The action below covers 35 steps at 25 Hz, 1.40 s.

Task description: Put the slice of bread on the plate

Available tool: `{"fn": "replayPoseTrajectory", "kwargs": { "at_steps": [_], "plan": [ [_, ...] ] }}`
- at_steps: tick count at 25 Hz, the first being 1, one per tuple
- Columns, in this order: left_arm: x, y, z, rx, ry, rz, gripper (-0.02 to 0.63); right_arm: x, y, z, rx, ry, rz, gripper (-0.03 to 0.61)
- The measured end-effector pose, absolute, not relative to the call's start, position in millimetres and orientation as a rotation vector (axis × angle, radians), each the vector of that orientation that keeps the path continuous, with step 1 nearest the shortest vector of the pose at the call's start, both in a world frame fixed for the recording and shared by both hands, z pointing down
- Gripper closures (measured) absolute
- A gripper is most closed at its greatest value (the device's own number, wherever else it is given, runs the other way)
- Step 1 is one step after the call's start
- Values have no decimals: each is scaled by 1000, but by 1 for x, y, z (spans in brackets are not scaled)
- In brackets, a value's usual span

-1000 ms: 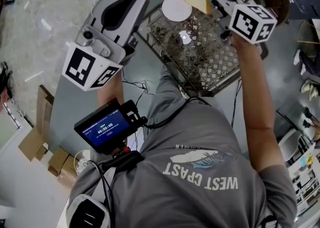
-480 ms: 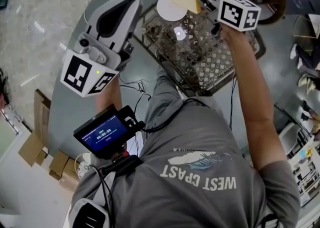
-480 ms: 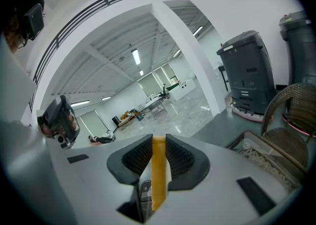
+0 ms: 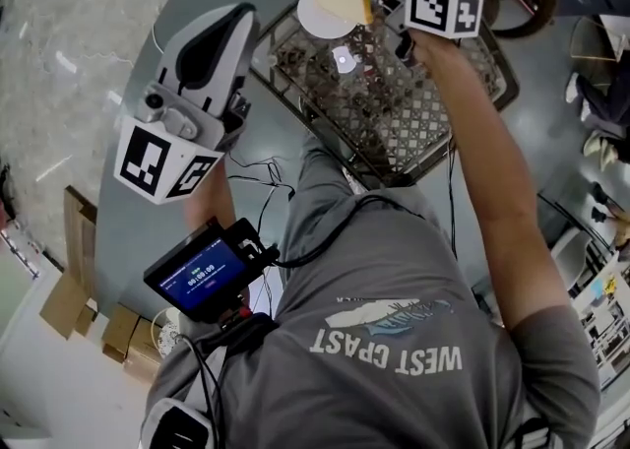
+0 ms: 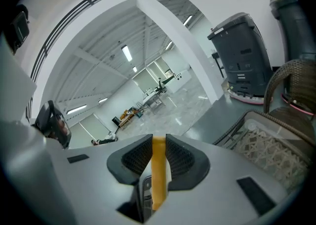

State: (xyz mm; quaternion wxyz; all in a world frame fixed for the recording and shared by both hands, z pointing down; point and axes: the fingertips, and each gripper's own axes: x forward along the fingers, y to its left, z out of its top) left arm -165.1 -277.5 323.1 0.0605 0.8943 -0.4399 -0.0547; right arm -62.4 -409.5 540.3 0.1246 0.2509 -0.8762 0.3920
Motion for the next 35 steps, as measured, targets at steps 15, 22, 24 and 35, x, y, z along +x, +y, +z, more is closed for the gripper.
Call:
{"fn": "replayPoseTrajectory", "kwargs": {
  "at_steps": [15, 22, 24, 35],
  "plan": [
    [-188, -272, 360, 2625, -1324, -186, 607, -86, -416, 608, 758, -2434, 1454, 497],
    [-194, -274, 371, 2595, -1320, -190, 607, -95, -422, 632, 753, -2381, 1548, 497],
    [-194, -274, 375, 2587, -1318, -191, 607, -95, -422, 640, 756, -2360, 1585, 497],
    [-195, -275, 391, 2554, -1301, -198, 607, -92, -426, 679, 786, -2252, 1638, 495]
  ]
}}
